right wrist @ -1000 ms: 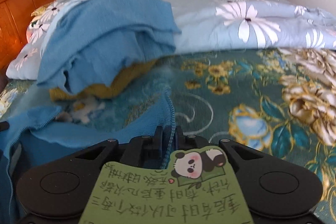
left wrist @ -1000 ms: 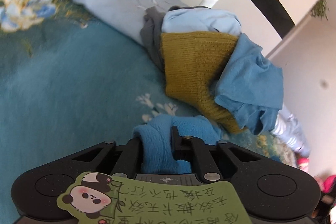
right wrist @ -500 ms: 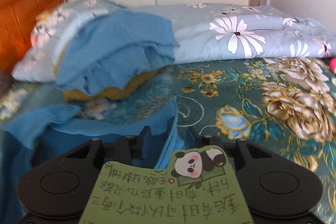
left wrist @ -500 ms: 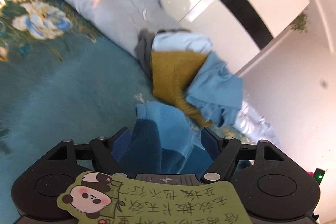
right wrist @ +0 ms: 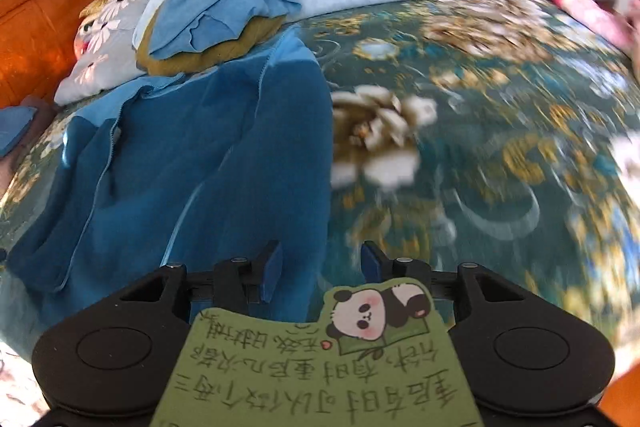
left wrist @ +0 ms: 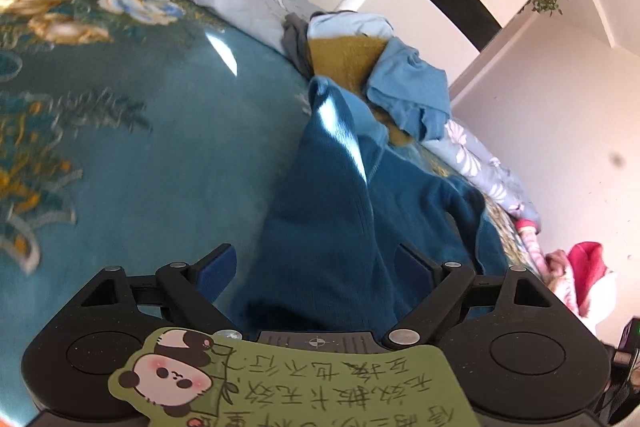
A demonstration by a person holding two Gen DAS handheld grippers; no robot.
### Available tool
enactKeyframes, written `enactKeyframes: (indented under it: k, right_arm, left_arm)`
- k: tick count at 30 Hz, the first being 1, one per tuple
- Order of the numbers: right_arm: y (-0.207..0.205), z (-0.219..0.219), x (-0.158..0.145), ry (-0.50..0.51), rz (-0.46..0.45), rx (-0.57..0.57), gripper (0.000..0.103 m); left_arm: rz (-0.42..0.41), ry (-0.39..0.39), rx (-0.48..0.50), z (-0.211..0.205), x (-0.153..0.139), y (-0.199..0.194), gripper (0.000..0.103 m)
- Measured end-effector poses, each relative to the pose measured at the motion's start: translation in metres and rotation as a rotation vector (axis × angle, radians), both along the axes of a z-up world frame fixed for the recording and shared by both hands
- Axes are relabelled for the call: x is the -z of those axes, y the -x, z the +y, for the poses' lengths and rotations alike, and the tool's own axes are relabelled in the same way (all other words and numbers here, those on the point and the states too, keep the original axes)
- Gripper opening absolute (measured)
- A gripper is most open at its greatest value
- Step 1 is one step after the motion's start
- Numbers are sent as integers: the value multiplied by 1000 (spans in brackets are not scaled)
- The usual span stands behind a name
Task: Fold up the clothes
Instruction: 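Lay the jacket flat on the blanket with both tools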
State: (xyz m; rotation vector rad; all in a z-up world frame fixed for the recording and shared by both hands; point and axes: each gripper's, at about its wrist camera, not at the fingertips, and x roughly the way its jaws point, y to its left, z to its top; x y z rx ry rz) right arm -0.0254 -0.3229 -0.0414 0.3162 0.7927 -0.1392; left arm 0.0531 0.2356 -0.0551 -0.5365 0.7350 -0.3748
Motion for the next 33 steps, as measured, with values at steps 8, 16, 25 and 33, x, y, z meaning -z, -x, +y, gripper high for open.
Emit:
enactKeyframes:
  k: [8, 16, 25, 33]
  right_arm:
    - [60, 24, 4, -52, -18, 0, 44]
    - [51, 43, 26, -14, 15, -23, 43]
    - [38, 34, 38, -39, -23, 127, 15]
    - [35, 32, 25, -13, -69, 155, 6]
  left_arm:
    - [-8, -76, 38, 4, 6, 21, 86]
    - [35, -143, 62, -5, 26, 13, 85]
    - [27, -142, 16, -4, 36, -5, 81]
    - [27, -123, 8, -12, 30, -7, 40]
